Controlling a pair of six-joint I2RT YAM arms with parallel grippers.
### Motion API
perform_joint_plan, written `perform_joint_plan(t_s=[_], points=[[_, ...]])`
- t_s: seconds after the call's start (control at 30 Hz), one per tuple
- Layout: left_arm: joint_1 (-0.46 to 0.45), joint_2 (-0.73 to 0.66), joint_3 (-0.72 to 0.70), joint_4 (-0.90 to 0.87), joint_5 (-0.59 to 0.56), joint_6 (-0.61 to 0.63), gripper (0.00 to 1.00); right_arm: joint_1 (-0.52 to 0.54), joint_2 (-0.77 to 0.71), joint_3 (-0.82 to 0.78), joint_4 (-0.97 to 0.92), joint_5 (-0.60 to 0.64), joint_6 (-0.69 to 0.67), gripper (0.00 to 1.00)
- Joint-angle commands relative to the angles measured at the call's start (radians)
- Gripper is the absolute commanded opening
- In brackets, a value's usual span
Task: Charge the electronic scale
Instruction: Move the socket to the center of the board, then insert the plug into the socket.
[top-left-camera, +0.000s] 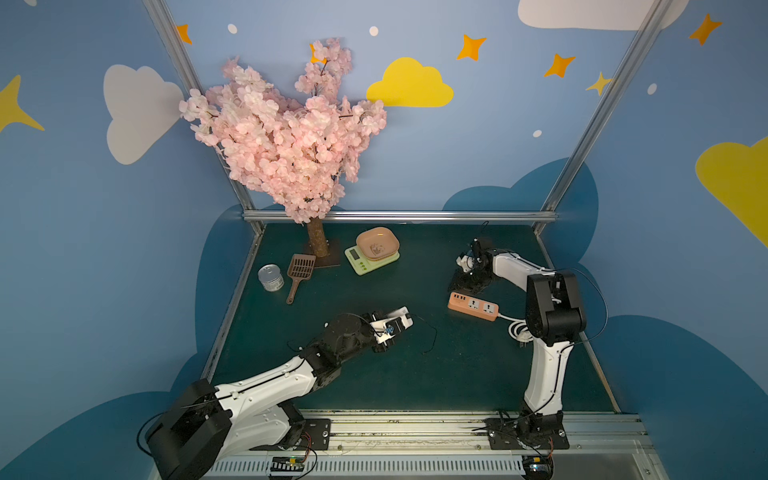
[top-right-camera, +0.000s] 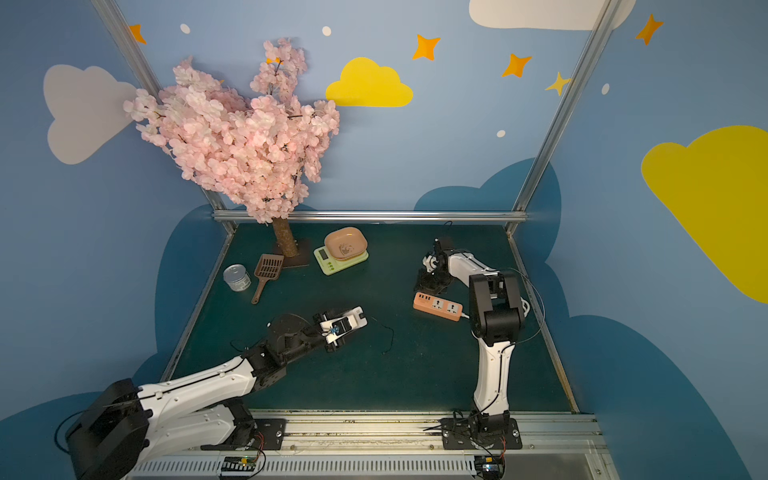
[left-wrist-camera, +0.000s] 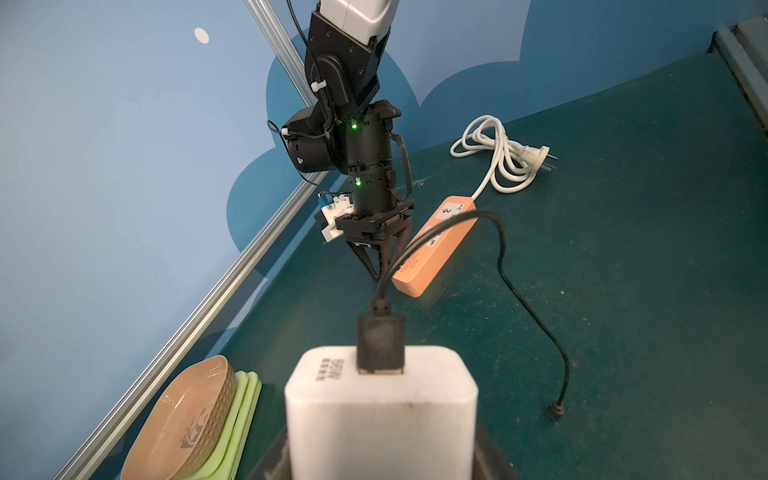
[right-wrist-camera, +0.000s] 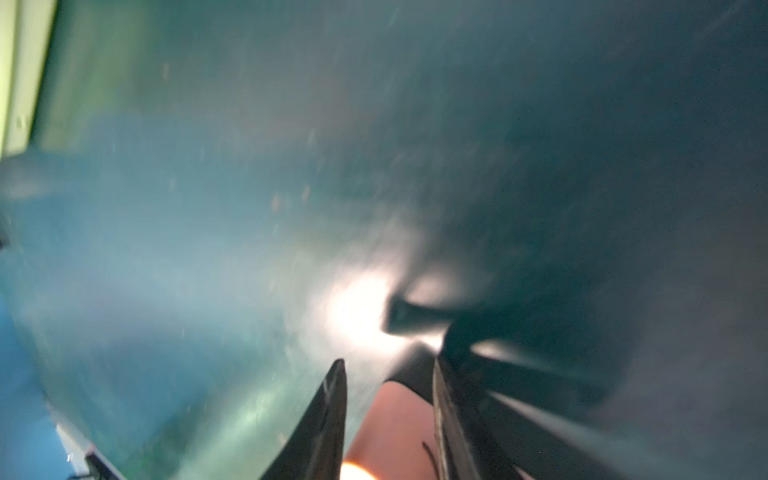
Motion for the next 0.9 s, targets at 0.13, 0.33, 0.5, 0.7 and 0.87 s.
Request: perform_joint_plan(t_s=[0.13, 0.33, 0.5, 0.7, 0.87], points=[[-0.003, 0.036, 0.009, 0.031, 0.019, -0.017, 0.33, 0.072, -0.128, -0.105, -0.016, -0.032, -0.023, 0.35], [-0.002, 0.073, 0.011, 0.064, 0.028, -0.022, 0.33, 0.123, -0.286, -0.165, -0.02, -0.06, -0.017, 0.33], [-0.003, 0.095, 0.011, 0.094, 0.035, -0.034, 0.33, 0.176, -0.447, -0.217, 0.022, -0.144, -0.012, 0.41], [-0.002, 0.094, 0.011, 0.108, 0.037, -0.049, 0.33, 0.253, -0.577, -0.248, 0.059, -0.321, -0.034, 0.51], [-0.002, 0.099, 0.018, 0.113, 0.038, -0.063, 0.33, 0.32, -0.675, -0.287, 0.083, -0.346, -0.038, 0.61]])
